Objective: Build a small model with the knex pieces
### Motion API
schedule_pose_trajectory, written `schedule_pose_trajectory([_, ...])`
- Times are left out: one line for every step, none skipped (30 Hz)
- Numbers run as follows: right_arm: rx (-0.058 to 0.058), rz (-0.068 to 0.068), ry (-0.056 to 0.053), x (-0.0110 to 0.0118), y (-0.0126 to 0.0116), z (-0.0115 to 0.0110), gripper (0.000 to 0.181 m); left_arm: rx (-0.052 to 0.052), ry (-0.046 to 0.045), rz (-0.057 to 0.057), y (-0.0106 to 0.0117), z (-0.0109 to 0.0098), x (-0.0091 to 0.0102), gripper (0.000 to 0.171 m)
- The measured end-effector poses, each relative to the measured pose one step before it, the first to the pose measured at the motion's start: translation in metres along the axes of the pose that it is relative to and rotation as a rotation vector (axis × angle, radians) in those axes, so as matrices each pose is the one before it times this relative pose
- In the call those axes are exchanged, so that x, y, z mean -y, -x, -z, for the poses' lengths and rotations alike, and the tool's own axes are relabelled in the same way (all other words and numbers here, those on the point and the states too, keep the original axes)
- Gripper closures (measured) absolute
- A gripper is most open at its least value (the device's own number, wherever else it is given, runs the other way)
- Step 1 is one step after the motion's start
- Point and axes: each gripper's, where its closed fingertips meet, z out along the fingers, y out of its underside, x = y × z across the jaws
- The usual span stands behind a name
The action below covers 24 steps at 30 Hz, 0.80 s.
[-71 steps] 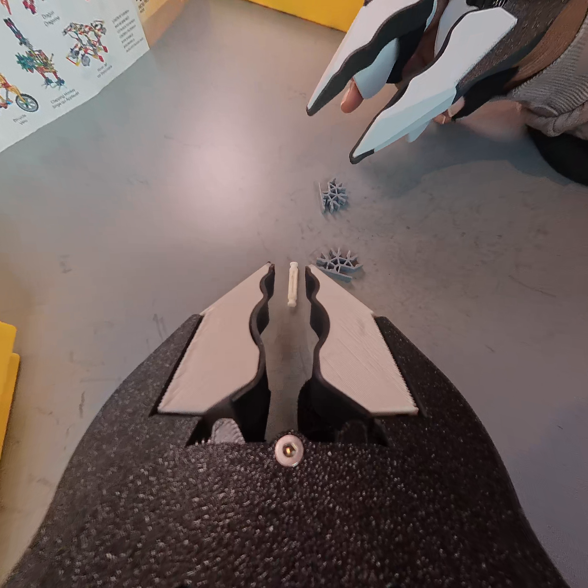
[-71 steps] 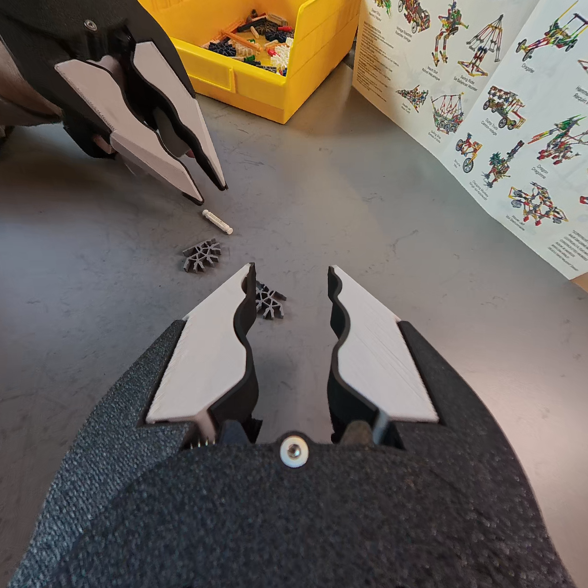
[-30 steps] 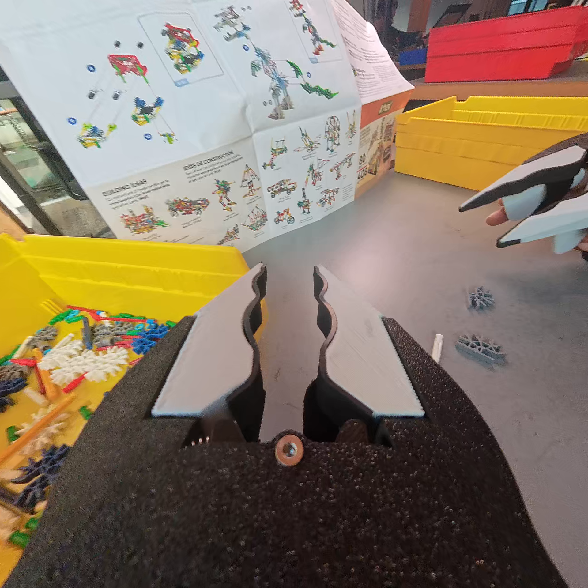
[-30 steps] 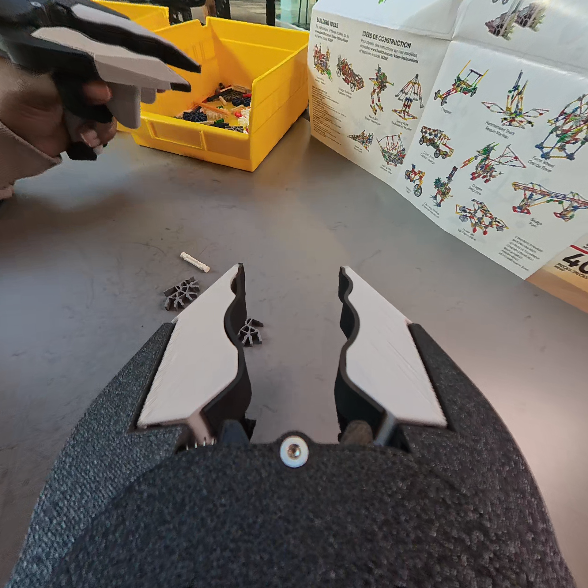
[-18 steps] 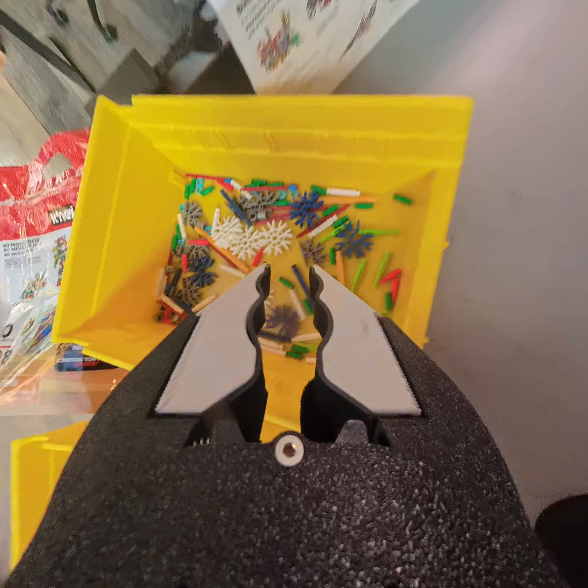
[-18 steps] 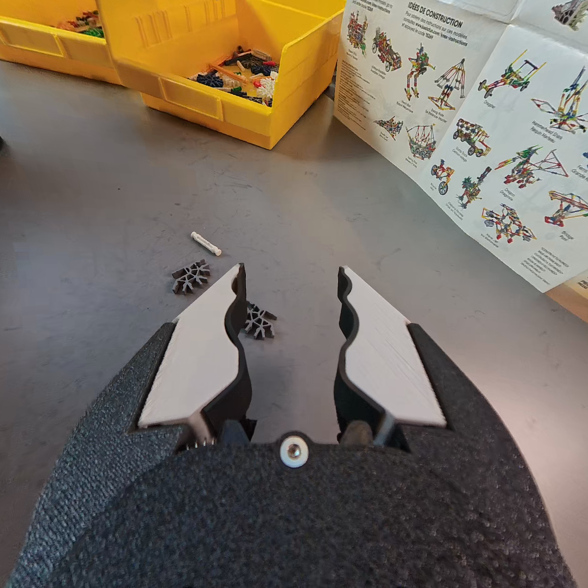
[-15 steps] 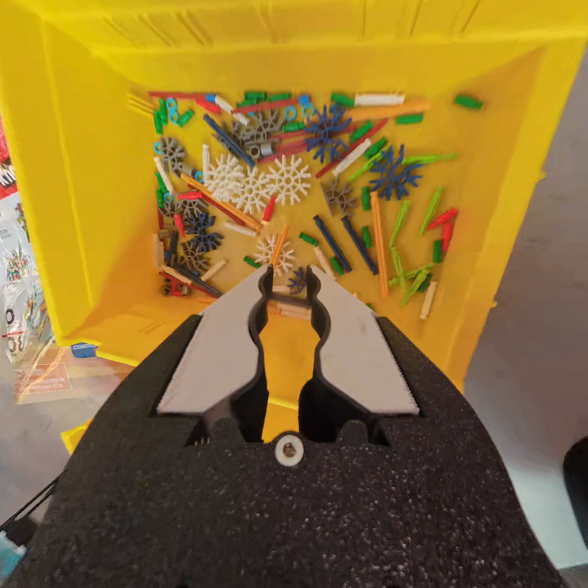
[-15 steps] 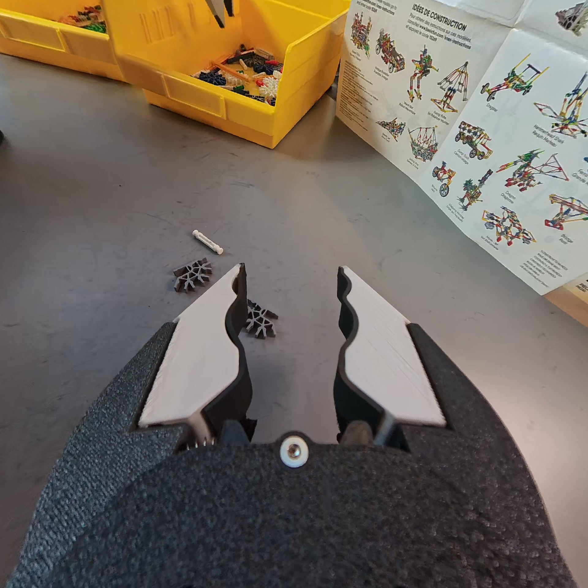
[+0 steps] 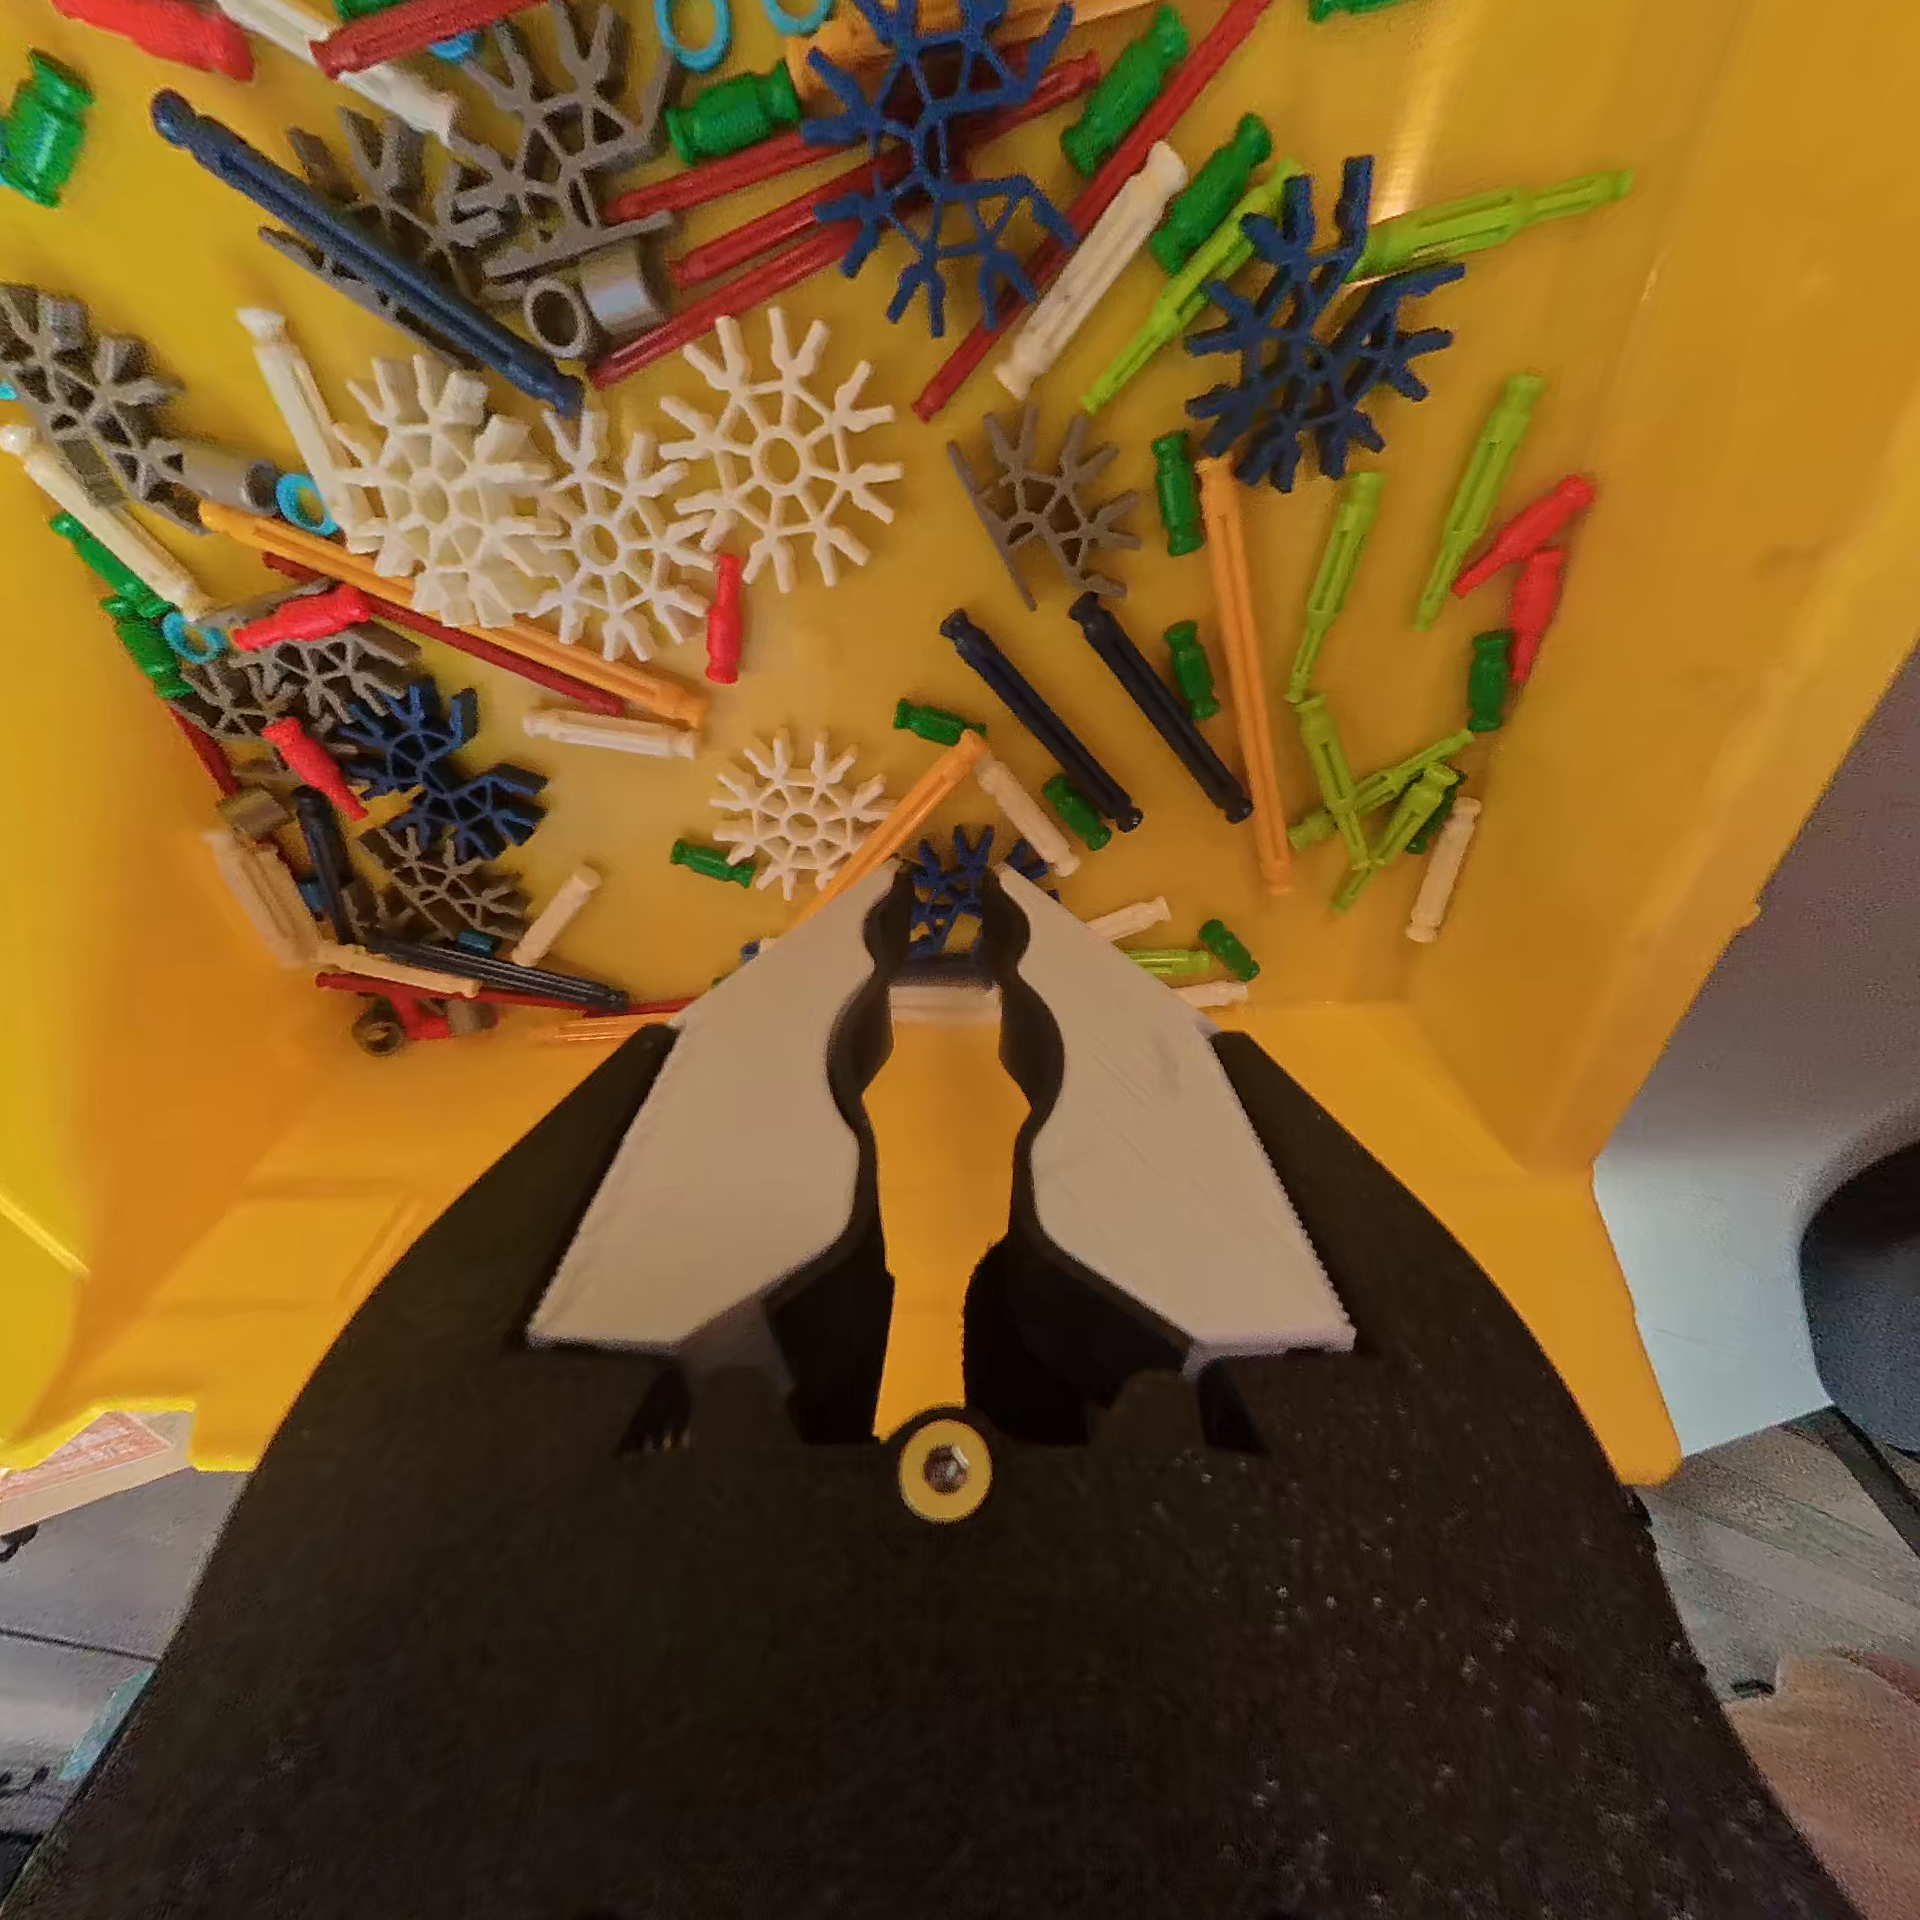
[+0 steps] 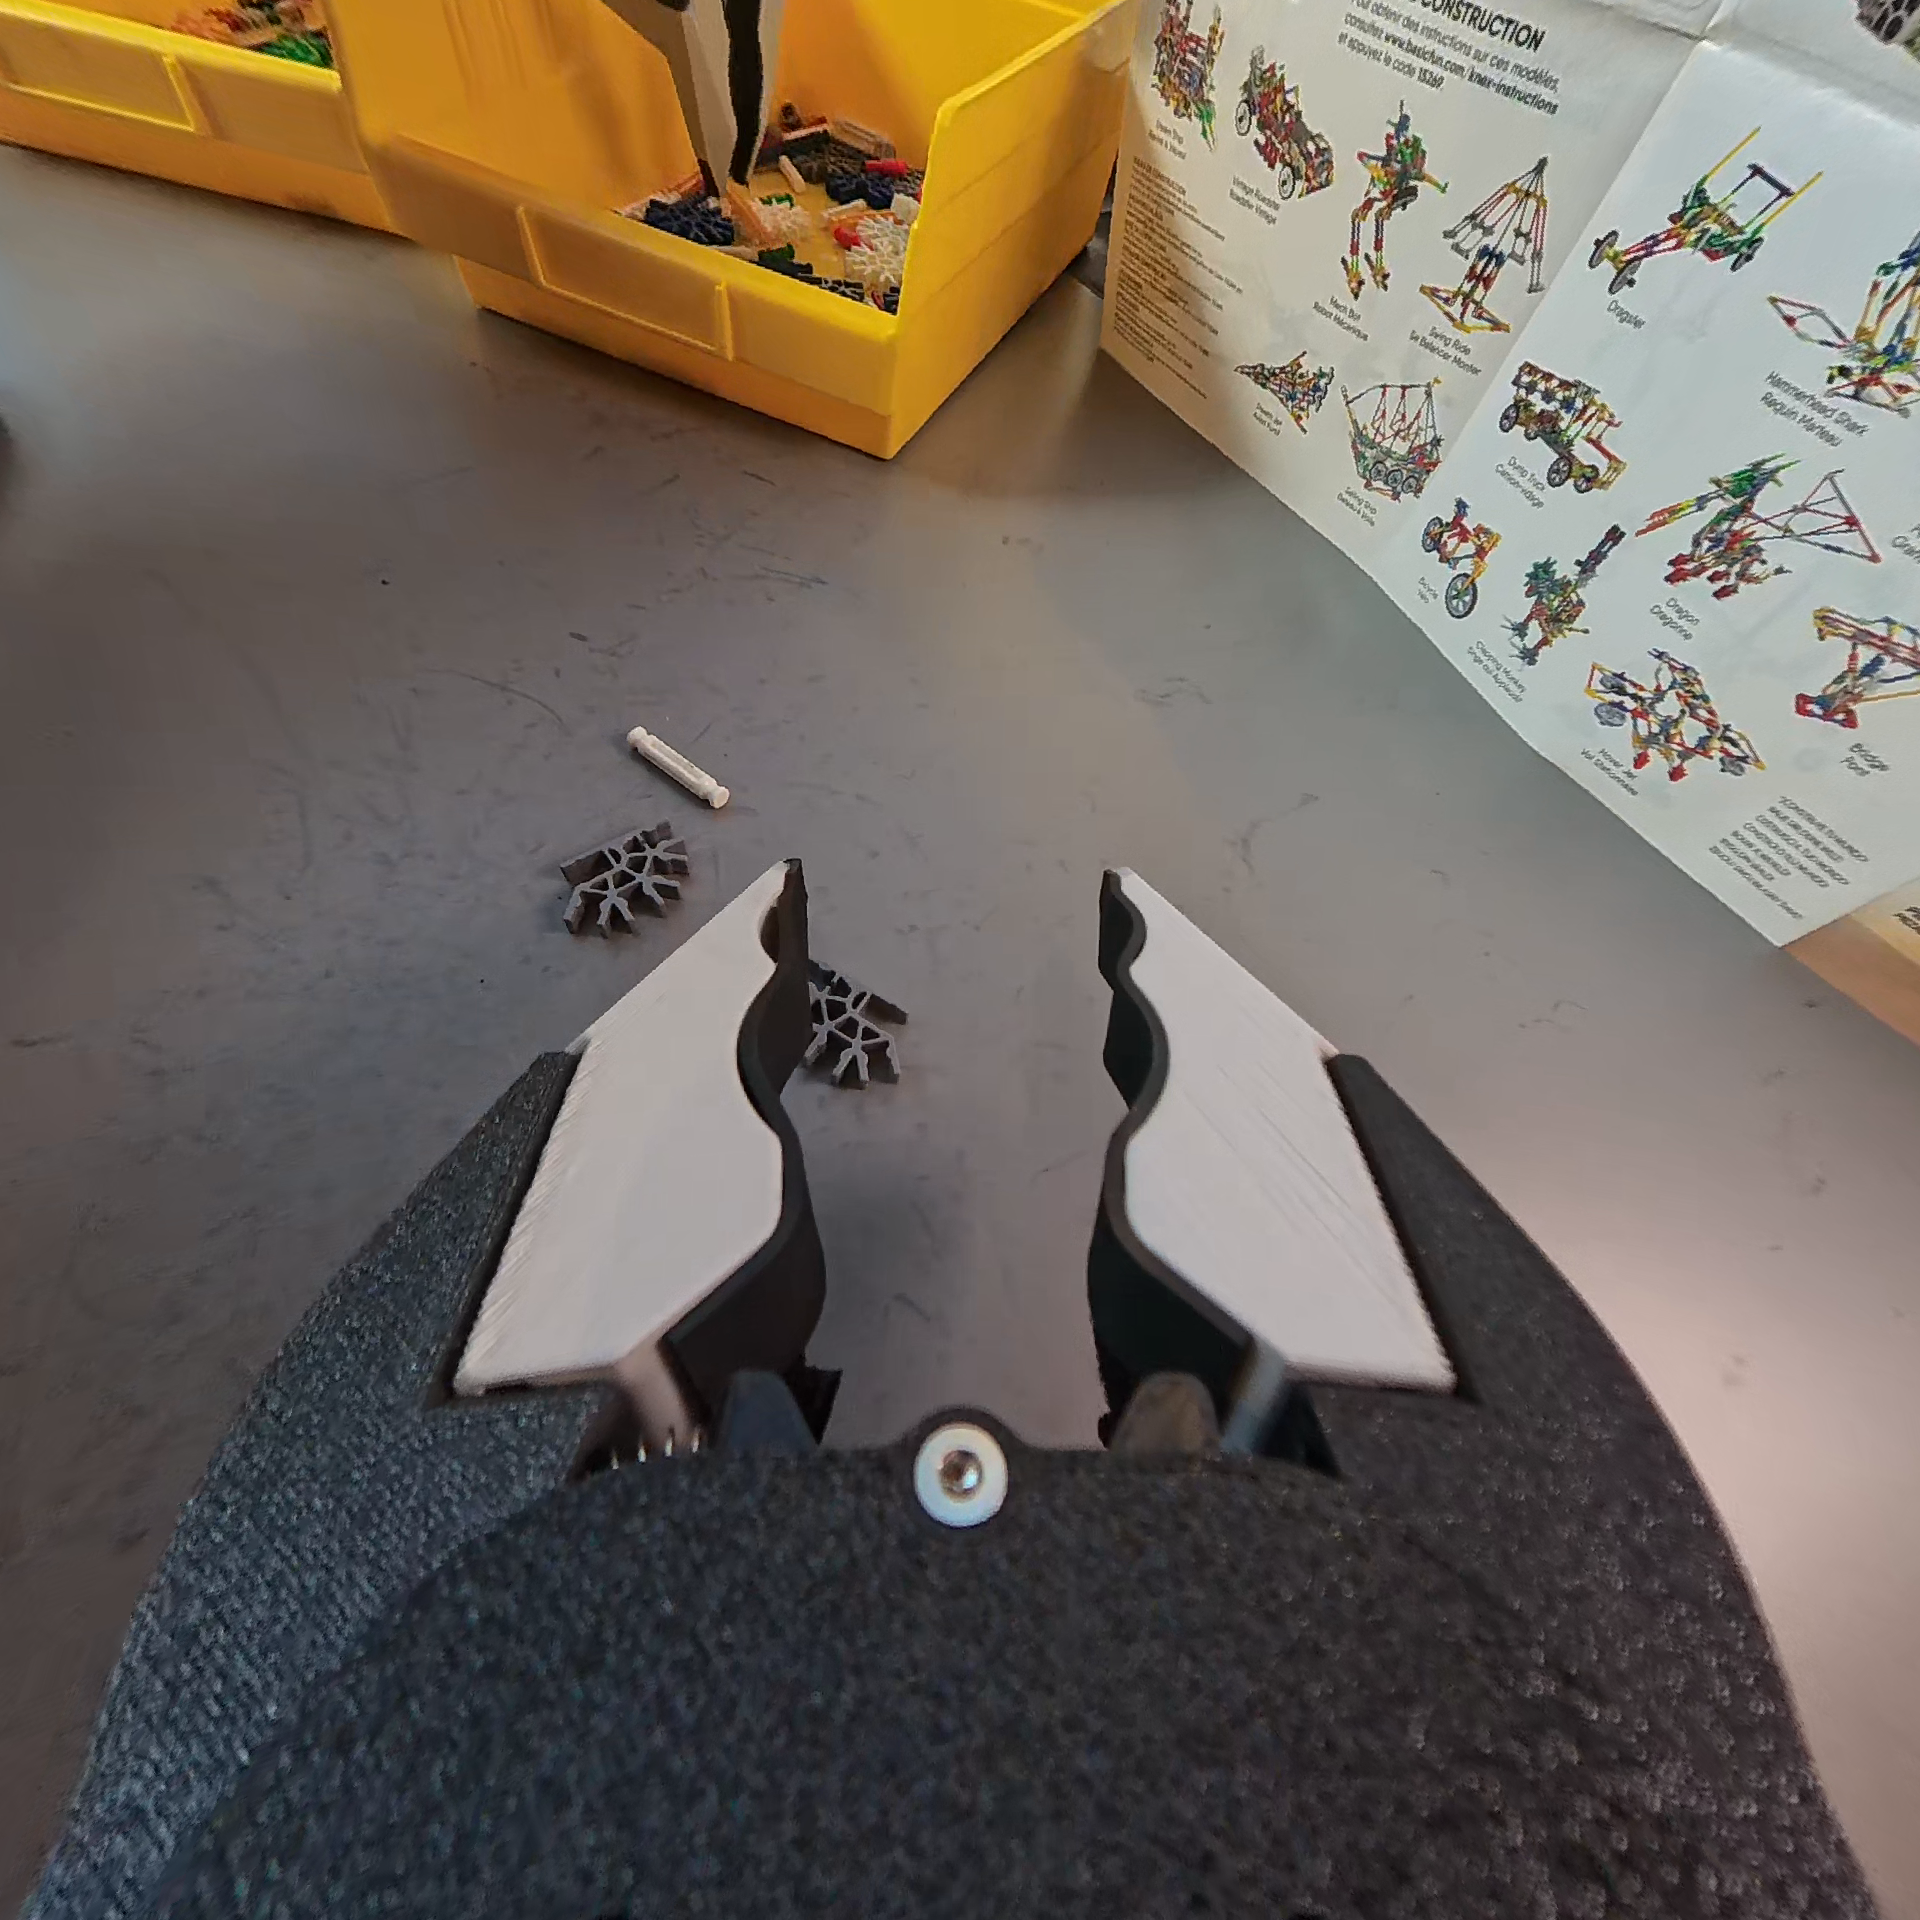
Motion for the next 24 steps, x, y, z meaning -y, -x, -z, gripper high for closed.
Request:
schedule_pose_trajectory([0.0022,0.0042,0.0042,-0.00050,0.00083,-0.00051,0.127,-0.0158,-0.00250,-0.0071,-0.00487,0.00125,0.00074,0.159])
schedule_pose_trajectory([0.0022,0.0051,0.0061,-0.00080,0.00086,-0.00072,0.127,-0.0098,0.00694,-0.0045,-0.00378,-0.00065,-0.00031,0.158])
schedule_pose_trajectory([0.0016,0.0058,0.0070,-0.00099,0.00089,-0.00090,0.127,-0.0051,0.01367,-0.0065,-0.00270,-0.00210,-0.00147,0.158])
schedule_pose_trajectory([0.0020,0.0063,0.0070,-0.00093,0.00107,-0.00071,0.127,-0.0050,0.01310,-0.0073,-0.00224,-0.00316,-0.00144,0.158])
schedule_pose_trajectory([0.0015,0.0065,0.0063,-0.00082,0.00098,-0.00077,0.127,-0.0053,0.00916,-0.0027,-0.00157,-0.00345,-0.00101,0.158])
schedule_pose_trajectory([0.0002,0.0061,0.0042,-0.00058,0.00069,-0.00040,0.127,0.0029,0.00783,0.0028,0.00028,-0.00344,-0.00090,0.159])
schedule_pose_trajectory([-0.0003,0.0054,0.0020,-0.00032,0.00071,-0.00023,0.127,0.0132,0.00713,0.0035,0.00244,-0.00289,-0.00096,0.159])
schedule_pose_trajectory([-0.0001,0.0037,0.0011,-0.00019,0.00038,-0.00004,0.127,0.0085,-0.00373,0.0039,0.00214,-0.00118,0.00038,0.162])
schedule_pose_trajectory([-0.0004,0.0016,0.0022,-0.00042,0.00008,0.00002,0.127,-0.0066,-0.02050,0.0084,0.00013,0.00089,0.00291,0.162])
schedule_pose_trajectory([0.0000,-0.0004,0.0030,-0.00055,-0.00010,-0.00002,0.127,-0.0075,-0.01919,0.0121,0.00028,0.00050,0.00303,0.162])
schedule_pose_trajectory([0.0010,-0.0012,0.0010,-0.00016,-0.00006,0.00000,0.127,0.0203,-0.00703,0.0096,0.00424,-0.00053,0.00153,0.163])
schedule_pose_trajectory([0.0003,-0.0009,0.0008,-0.00012,-0.00009,0.00001,0.127,0.0455,-0.00014,0.0076,0.00781,-0.00048,0.00065,0.162])
schedule_pose_trajectory([0.0005,0.0004,0.0018,-0.00029,0.00008,-0.00001,0.127,0.0247,-0.00598,0.0079,0.00421,0.00027,0.00147,0.162])
schedule_pose_trajectory([0.0014,0.0015,0.0016,-0.00034,0.00033,-0.00002,0.127,-0.0082,-0.01066,0.0078,-0.00109,0.00104,0.00185,0.162])
schedule_pose_trajectory([0.0006,0.0020,0.0019,-0.00032,0.00030,-0.00006,0.127,-0.0193,-0.00603,0.0064,-0.00295,0.00120,0.00089,0.162])
schedule_pose_trajectory([0.0004,0.0022,0.0038,-0.00062,0.00020,-0.00008,0.127,-0.0115,0.00017,0.0030,-0.00188,0.00092,-0.00020,0.162])
schedule_pose_trajectory([0.0015,0.0019,0.0034,-0.00059,0.00040,-0.00025,0.127,-0.0082,0.00513,0.0009,-0.00127,0.00056,-0.00116,0.162])
schedule_pose_trajectory([0.0017,0.0025,0.0021,-0.00024,0.00055,-0.00019,0.127,-0.0121,0.00501,0.0029,-0.00181,0.00005,-0.00125,0.162])
schedule_pose_trajectory([0.0014,0.0027,0.0019,-0.00026,0.00038,-0.00015,0.127,-0.0141,0.00170,0.0058,-0.00191,-0.00039,-0.00056,0.162])
schedule_pose_trajectory([0.0016,0.0027,0.0022,-0.00032,0.00054,-0.00024,0.127,-0.0087,-0.00220,0.0046,-0.00117,-0.00066,0.00018,0.162])
schedule_pose_trajectory([0.0017,0.0030,0.0023,-0.00033,0.00064,-0.00020,0.127,-0.0041,-0.00310,0.0030,-0.00063,-0.00092,0.00034,0.162])
schedule_pose_trajectory([0.0012,0.0028,0.0023,-0.00034,0.00048,-0.00023,0.127,-0.0035,-0.00260,0.0026,-0.00038,-0.00088,0.00030,0.162])
schedule_pose_trajectory([0.0007,0.0026,0.0021,-0.00031,0.00043,-0.00024,0.128,-0.0019,-0.00691,0.0035,-0.00001,-0.00018,0.00098,0.163])
schedule_pose_trajectory([0.0007,0.0023,0.0018,-0.00023,0.00031,-0.00016,0.127,-0.0101,-0.01312,0.0059,-0.00099,0.00040,0.00198,0.163])
